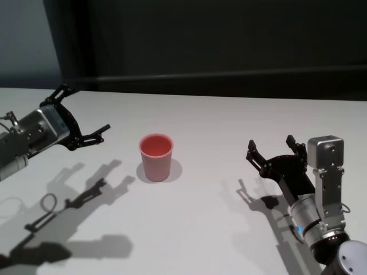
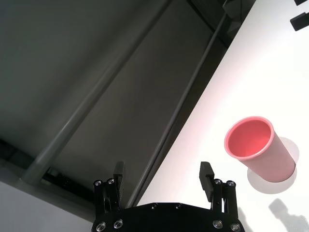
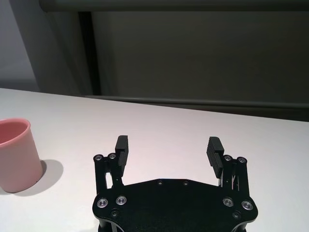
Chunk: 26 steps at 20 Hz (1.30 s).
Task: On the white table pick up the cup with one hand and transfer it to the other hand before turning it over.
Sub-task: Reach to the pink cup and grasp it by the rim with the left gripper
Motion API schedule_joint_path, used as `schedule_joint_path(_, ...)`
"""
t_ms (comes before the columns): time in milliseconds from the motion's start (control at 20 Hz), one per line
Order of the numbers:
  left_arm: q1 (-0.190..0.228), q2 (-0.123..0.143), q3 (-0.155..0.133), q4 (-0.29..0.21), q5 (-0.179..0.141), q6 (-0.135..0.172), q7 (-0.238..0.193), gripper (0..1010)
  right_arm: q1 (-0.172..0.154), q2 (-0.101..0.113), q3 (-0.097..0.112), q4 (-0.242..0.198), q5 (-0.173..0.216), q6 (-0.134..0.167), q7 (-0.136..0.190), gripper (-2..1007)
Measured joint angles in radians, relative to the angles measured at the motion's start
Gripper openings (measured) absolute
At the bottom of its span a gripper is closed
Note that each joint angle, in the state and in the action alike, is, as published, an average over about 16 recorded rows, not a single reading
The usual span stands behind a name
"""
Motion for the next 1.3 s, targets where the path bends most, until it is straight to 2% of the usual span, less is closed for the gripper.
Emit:
schedule_joint_path(300,-0.084,0.078,0.079,-0.008,0.050,-0.035,-0.108,1003,0.000,0.000,0.000,0.000,0.000,0.000,0.000,1000)
schedule_joint_path(600,-0.183,0.122,0.174,0.002,0.112,-0.071,-0.204,1003,0.000,0.000,0.000,0.000,0.000,0.000,0.000,1000)
schedule_joint_path(900,-0.284,0.134,0.270,0.028,0.174,-0.105,-0.297,1003,0.000,0.000,0.000,0.000,0.000,0.000,0.000,1000)
schedule_joint_path(1300,-0.408,0.114,0.389,0.077,0.245,-0.143,-0.412,1003,0.000,0.000,0.000,0.000,0.000,0.000,0.000,1000)
